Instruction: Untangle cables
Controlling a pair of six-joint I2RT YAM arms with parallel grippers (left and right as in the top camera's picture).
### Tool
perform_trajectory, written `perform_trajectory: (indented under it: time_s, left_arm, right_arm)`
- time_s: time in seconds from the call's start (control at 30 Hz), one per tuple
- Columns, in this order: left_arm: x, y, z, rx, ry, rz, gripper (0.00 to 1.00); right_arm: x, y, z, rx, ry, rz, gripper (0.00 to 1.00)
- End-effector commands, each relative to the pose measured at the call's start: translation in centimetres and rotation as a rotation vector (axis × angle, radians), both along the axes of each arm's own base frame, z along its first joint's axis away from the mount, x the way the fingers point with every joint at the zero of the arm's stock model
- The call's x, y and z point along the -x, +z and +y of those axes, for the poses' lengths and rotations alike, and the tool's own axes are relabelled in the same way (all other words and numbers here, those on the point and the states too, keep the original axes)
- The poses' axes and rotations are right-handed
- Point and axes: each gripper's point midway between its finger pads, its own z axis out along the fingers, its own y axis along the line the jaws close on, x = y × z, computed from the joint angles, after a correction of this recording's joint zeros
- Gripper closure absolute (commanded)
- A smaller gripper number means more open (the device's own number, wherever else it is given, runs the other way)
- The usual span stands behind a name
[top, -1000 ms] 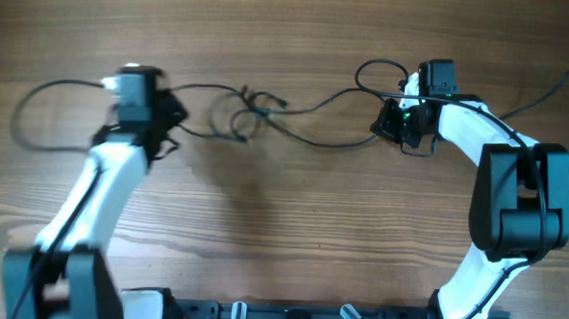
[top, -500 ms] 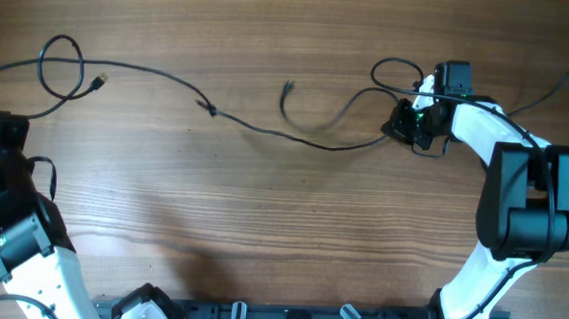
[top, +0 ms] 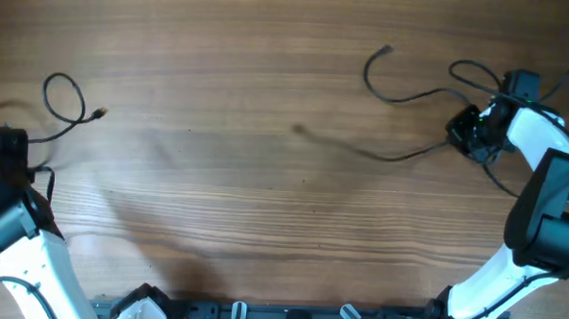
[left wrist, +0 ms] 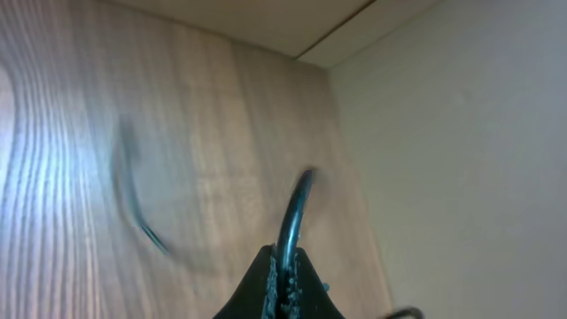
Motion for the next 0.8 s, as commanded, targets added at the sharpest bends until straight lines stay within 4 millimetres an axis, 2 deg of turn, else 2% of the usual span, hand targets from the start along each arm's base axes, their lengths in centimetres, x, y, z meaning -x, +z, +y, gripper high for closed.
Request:
perform_trajectory:
  time_s: [0.0,0.17,0.23,0.37,0.4,0.43,0.47,0.57,0.63,0.77]
  left_arm:
    - [-0.8,-1.3,-0.3,0.057,-0.035,0.004,0.96]
    - [-3.9,-3.6,-3.7,0.194,-0.242,-0.006,0.96]
    - [-5.5,-5.0,-6.0,0.252,-0.355,0.012,0.96]
    - [-8.6,-8.0,-12.6,0.337,-0.649,0.074,0.96]
    - [-9.3,-8.8,-14.9,0.348,-0.75,0.095,0.96]
    - [-9.8,-9.7,-18.1,0.356,-0.884,0.118,0.96]
    - [-10.1,-10.4,-20.4,0.356,-0.978,0.138,0.96]
    - [-10.2,-12.5,-26.0,0.355,-1.159,0.21,0.96]
    - [-10.1,-13.3,-28.7,0.344,-1.245,0.239,0.96]
    - [-9.7,-14.4,-34.7,0.319,-1.406,0.265,0.96]
  right_arm:
    - [5.4,-5.5,-1.7,0.078,-0.087,0.233,0.96]
    - [4.4,-5.3,0.0,0.012,0.014,0.178,0.96]
    - [3.7,-4.9,1.4,-0.054,0.117,0.118,0.96]
    - [3.5,-4.7,1.7,-0.07,0.154,0.1,0.93]
    - [3.5,-4.5,1.9,-0.072,0.187,0.094,0.85]
    - [3.4,-4.1,2.0,-0.076,0.227,0.086,0.79]
    - [3.5,-3.7,2.0,-0.076,0.226,0.093,0.75]
    - [3.4,-1.6,1.2,-0.022,0.22,0.079,0.54]
    - [3.1,0.1,0.7,0.02,0.218,0.051,0.14]
    - [2.3,4.1,0.6,0.077,0.268,-0.053,0.12]
